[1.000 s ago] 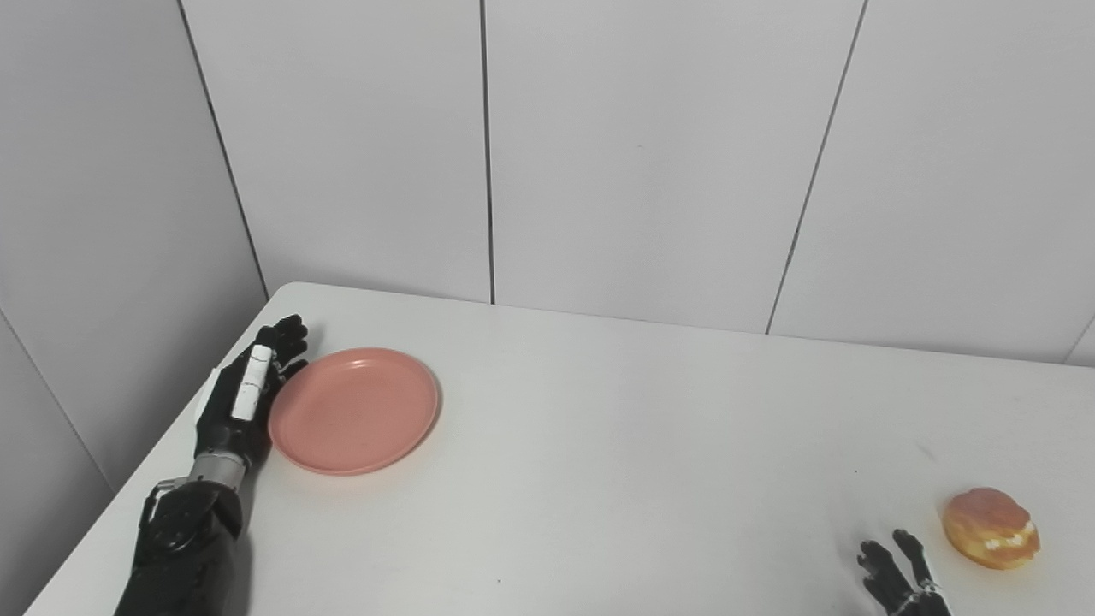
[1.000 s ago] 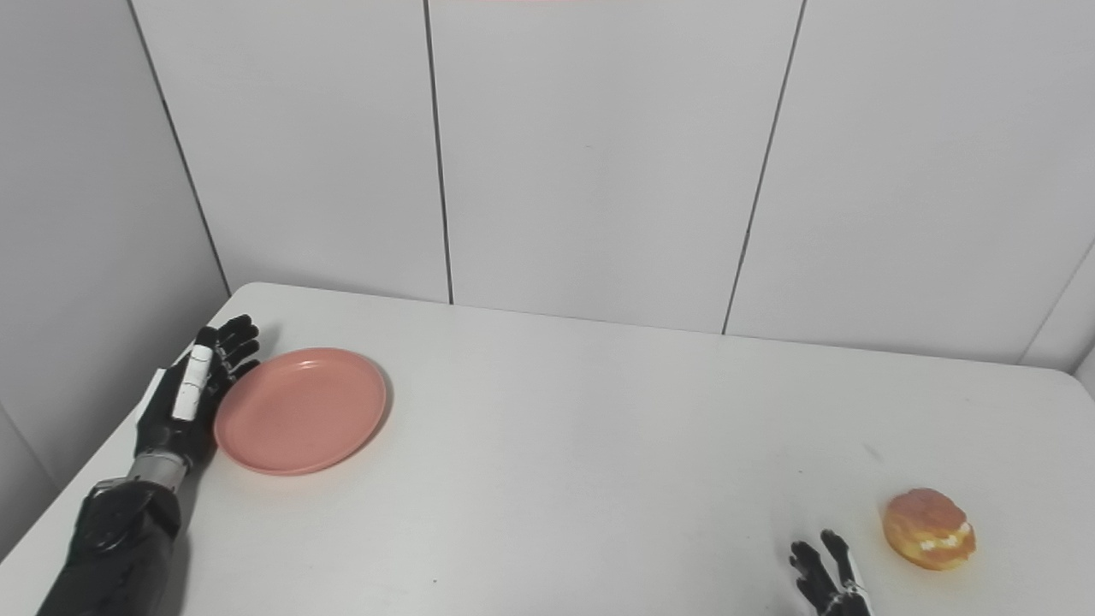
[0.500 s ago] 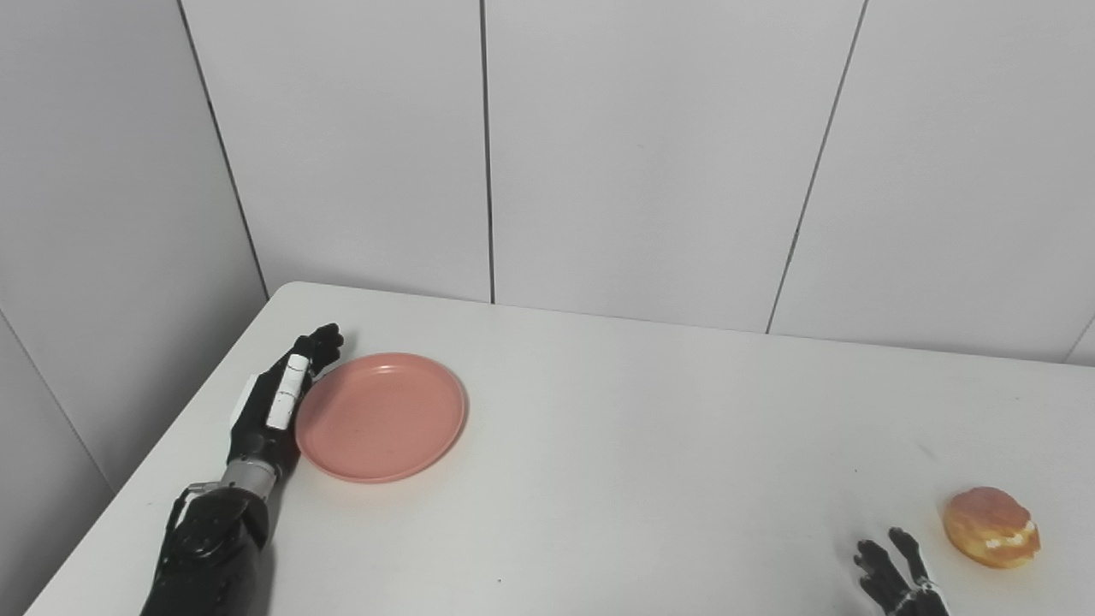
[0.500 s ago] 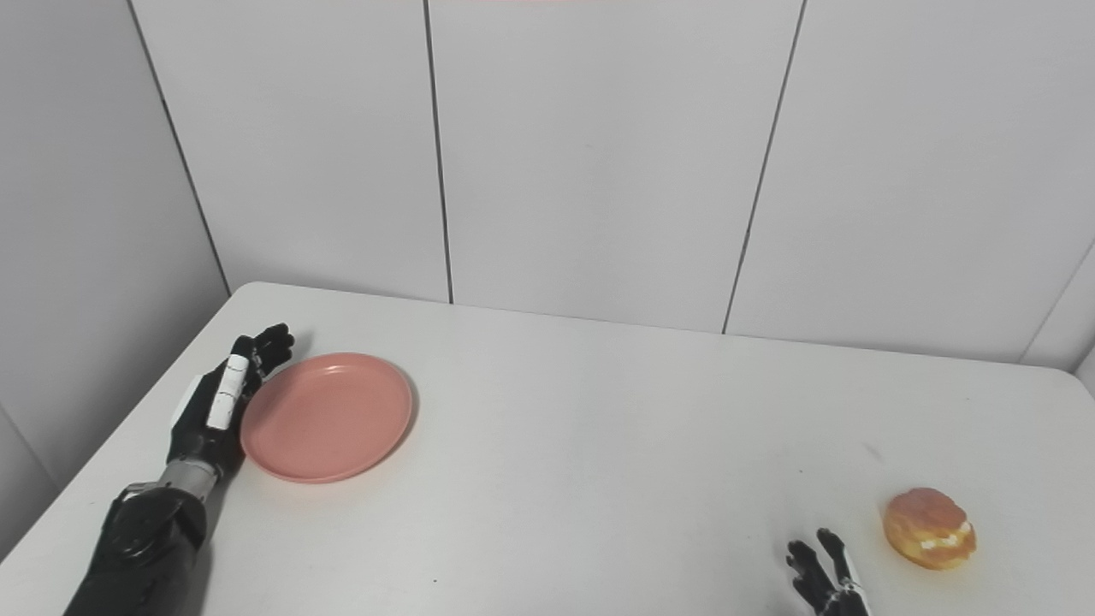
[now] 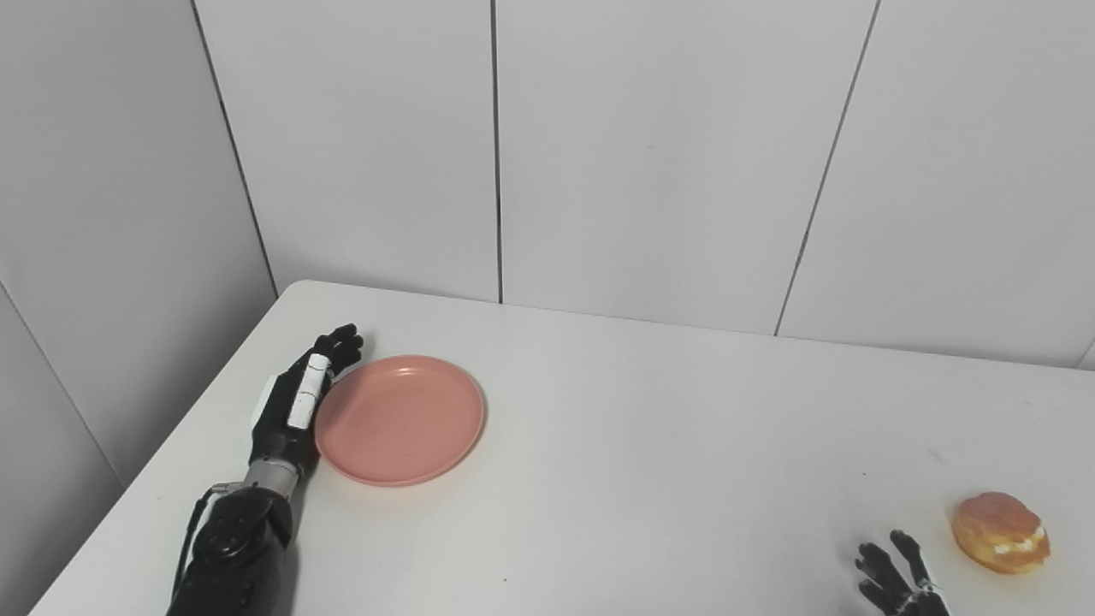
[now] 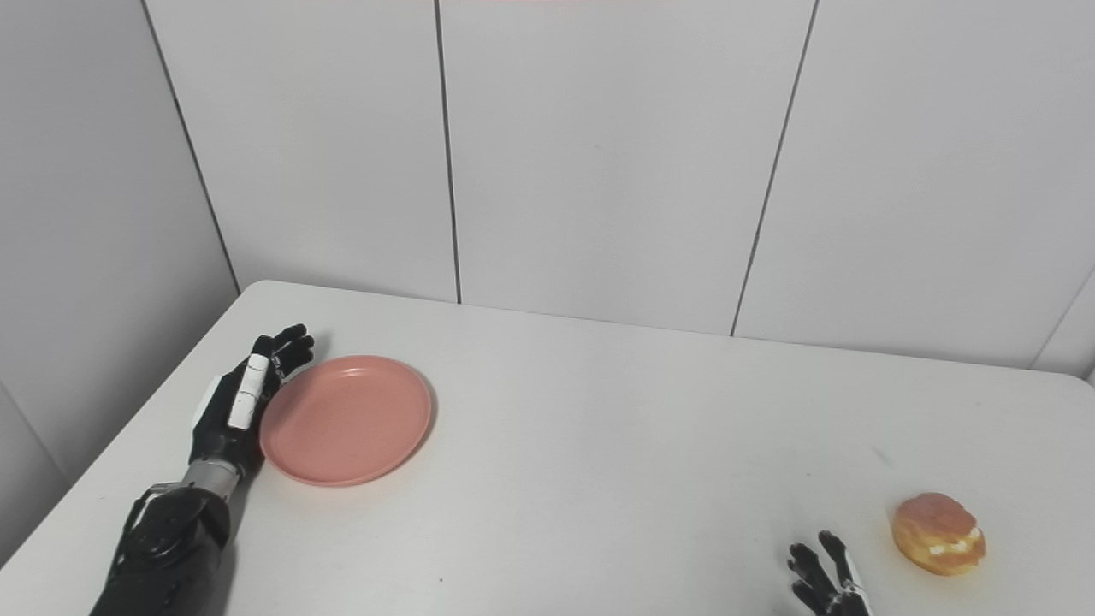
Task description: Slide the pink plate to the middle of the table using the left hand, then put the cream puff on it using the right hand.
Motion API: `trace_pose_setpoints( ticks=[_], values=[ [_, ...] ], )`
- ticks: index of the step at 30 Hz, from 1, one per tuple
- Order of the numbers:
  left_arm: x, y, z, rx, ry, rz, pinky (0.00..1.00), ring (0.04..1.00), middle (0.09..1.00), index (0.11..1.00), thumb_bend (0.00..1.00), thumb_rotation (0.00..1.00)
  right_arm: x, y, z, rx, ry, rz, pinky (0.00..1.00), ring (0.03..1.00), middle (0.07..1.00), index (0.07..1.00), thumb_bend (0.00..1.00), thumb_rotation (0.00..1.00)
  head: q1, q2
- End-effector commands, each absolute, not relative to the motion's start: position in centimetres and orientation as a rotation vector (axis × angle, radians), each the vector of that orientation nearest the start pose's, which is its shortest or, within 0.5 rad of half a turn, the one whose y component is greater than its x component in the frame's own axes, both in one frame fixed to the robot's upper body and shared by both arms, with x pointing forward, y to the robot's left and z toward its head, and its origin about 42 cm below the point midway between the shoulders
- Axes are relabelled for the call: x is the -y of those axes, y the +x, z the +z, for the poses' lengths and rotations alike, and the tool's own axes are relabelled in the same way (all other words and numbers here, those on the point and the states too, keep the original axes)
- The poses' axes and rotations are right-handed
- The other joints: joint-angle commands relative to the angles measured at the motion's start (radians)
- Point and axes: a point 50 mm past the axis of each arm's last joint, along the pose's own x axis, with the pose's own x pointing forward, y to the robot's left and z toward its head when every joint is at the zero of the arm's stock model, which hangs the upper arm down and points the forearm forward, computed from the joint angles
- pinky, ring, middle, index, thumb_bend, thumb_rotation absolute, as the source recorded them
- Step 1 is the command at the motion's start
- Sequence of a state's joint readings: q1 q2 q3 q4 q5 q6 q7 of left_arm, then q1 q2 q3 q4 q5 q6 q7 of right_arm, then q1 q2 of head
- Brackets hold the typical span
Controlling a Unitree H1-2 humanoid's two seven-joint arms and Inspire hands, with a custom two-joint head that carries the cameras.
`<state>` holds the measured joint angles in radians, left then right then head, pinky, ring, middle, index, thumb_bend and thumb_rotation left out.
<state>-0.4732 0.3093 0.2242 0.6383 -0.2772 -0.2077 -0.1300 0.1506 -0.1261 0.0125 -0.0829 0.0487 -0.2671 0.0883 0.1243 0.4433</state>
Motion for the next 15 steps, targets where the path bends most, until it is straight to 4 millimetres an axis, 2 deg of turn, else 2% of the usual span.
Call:
trace_pose_setpoints(
  ticks=[1, 8, 11, 15],
  values=[
    [-32.4, 43.5, 13.1, 0.076, -0.102, 0.047, 0.81, 0.877, 0.832, 0.767, 0.93, 0.87, 23.7, 22.4, 7.9, 0.056, -0.07, 0.114, 0.89, 0.896, 0.88, 0.952, 0.81, 1.0, 0.0, 0.001],
    [-30.2, 43.4, 12.9, 0.063, -0.15, 0.028, 0.78, 0.884, 0.834, 0.764, 0.89, 0.86, 23.6, 22.3, 8.1, 0.063, -0.076, 0.118, 0.89, 0.889, 0.877, 0.951, 0.82, 1.0, -0.02, 0.012],
    [-29.4, 43.4, 12.7, 0.063, -0.153, 0.013, 0.85, 0.893, 0.849, 0.777, 0.89, 0.86, 23.4, 22.3, 8.2, 0.062, -0.076, 0.118, 0.89, 0.898, 0.88, 0.952, 0.83, 1.0, -0.043, 0.022],
    [-28.7, 43.4, 12.6, 0.053, -0.18, 0.009, 0.87, 0.892, 0.852, 0.778, 0.92, 0.85, 23.0, 22.3, 8.2, 0.063, -0.079, 0.123, 0.89, 0.894, 0.876, 0.946, 0.83, 1.0, -0.085, 0.029]
  ],
)
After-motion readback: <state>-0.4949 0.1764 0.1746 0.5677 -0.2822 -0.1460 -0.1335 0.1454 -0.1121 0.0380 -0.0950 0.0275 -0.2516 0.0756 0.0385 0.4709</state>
